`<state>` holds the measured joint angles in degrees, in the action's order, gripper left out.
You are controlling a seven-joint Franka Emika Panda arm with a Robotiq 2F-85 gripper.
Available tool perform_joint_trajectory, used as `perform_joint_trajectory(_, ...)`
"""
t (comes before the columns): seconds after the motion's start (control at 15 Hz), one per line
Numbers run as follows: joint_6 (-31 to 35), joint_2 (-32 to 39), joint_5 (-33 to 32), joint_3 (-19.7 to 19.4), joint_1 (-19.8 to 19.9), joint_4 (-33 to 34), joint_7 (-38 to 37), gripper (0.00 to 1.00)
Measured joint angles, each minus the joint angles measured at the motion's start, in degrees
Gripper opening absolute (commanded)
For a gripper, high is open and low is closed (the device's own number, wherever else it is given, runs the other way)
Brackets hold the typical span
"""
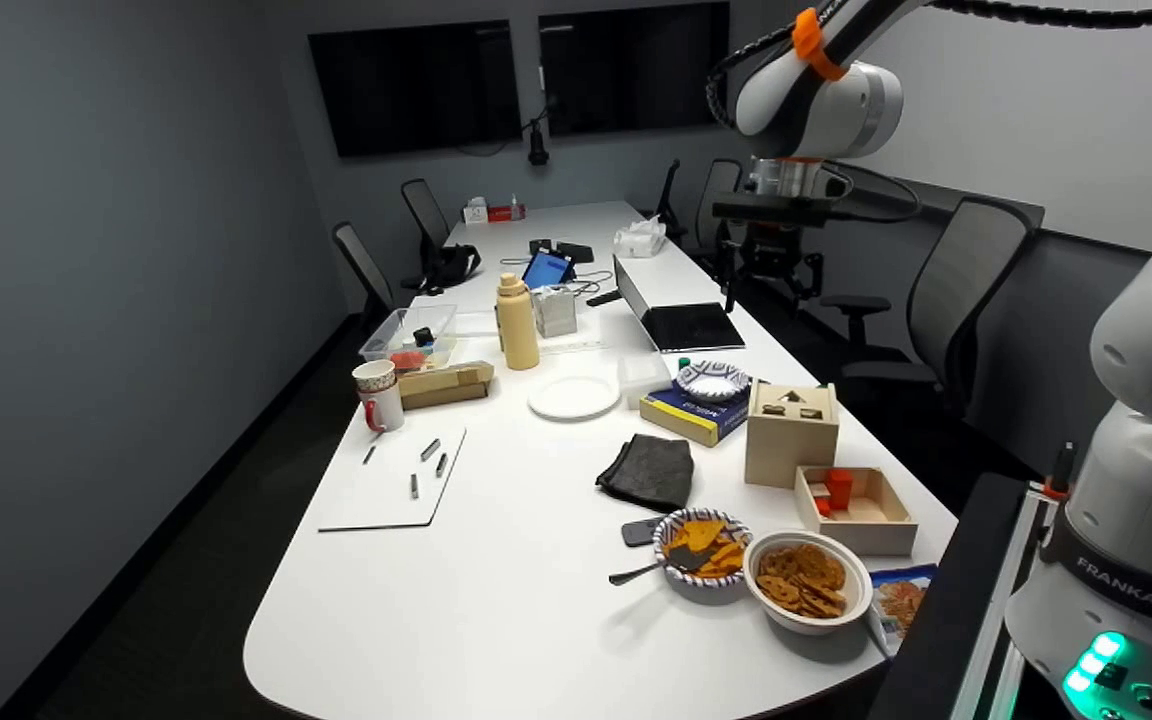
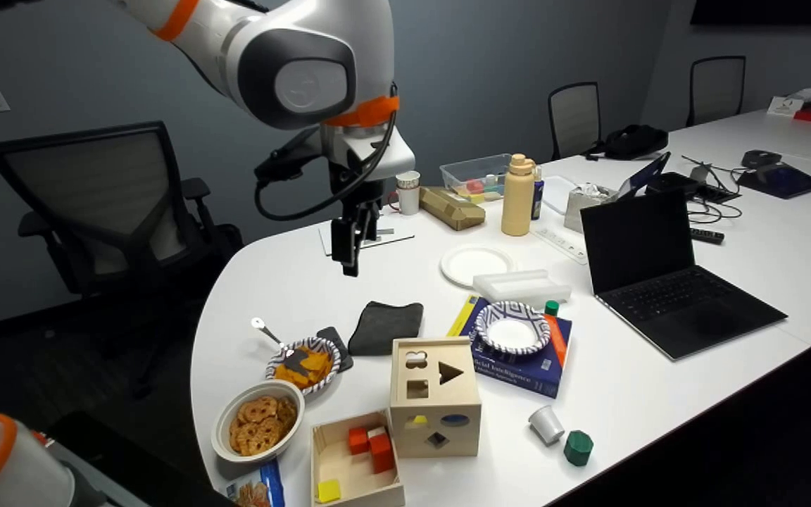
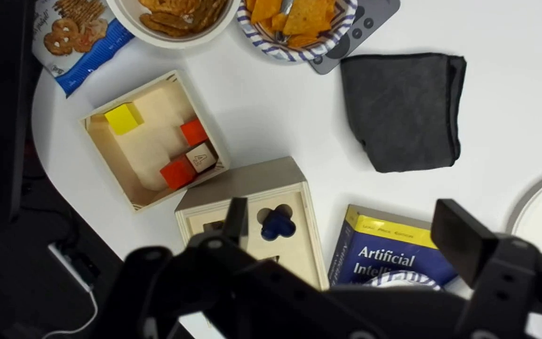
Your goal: Slide open the box on the table
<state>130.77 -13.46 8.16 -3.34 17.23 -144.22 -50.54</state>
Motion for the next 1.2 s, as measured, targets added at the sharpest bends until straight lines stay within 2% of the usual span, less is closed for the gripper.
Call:
perform_joint_trajectory(0.47,0.66,12.09,-0.42,-4.66,-0.07,3.81,-0.12,1.00)
perform_joint_trajectory(1.2,0.23,27.28,-0.39,-8.60,-1.95,11.95,-0.52,1.00)
